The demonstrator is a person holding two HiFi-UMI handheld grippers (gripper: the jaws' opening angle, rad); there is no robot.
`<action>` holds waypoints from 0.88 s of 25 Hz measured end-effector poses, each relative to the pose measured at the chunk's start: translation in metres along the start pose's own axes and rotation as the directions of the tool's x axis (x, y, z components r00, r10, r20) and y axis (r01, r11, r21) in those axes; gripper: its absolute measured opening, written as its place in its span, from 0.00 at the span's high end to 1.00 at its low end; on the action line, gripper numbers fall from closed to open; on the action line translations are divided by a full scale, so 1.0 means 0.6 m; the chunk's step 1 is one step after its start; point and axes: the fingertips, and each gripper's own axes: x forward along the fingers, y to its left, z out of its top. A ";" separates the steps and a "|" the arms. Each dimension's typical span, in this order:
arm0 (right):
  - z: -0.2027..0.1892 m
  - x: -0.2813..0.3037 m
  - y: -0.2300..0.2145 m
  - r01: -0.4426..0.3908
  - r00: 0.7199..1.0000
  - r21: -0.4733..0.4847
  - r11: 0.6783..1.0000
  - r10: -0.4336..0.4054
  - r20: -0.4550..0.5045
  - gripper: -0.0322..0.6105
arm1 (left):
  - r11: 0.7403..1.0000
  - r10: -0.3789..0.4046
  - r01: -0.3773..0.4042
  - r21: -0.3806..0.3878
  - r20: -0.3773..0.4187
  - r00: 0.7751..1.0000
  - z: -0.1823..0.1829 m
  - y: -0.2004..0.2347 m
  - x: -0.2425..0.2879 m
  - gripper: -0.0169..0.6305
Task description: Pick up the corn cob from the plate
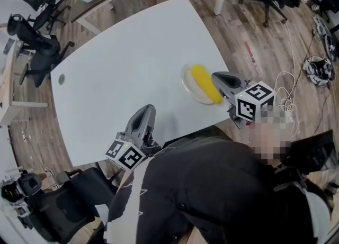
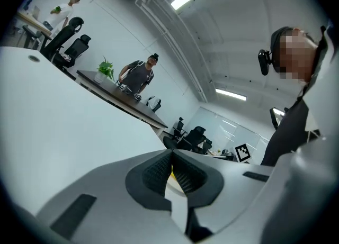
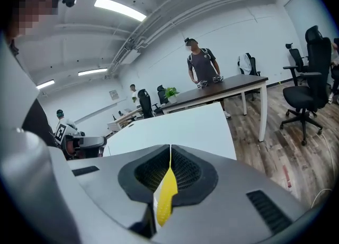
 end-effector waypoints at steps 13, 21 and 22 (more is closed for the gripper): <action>-0.063 0.069 -0.008 0.041 0.975 -0.066 0.997 -0.055 -0.213 0.63 | 0.999 0.020 -0.018 0.029 -0.056 0.998 0.007 -0.002 0.025 0.95; -0.090 0.099 -0.012 0.078 0.936 -0.102 0.992 -0.108 -0.335 0.60 | 1.000 0.014 -0.012 0.028 -0.056 0.998 0.003 -0.004 0.034 0.95; -0.094 0.102 -0.012 0.079 0.933 -0.102 0.992 -0.110 -0.343 0.59 | 0.999 0.015 -0.013 0.030 -0.054 0.998 0.004 -0.003 0.033 0.95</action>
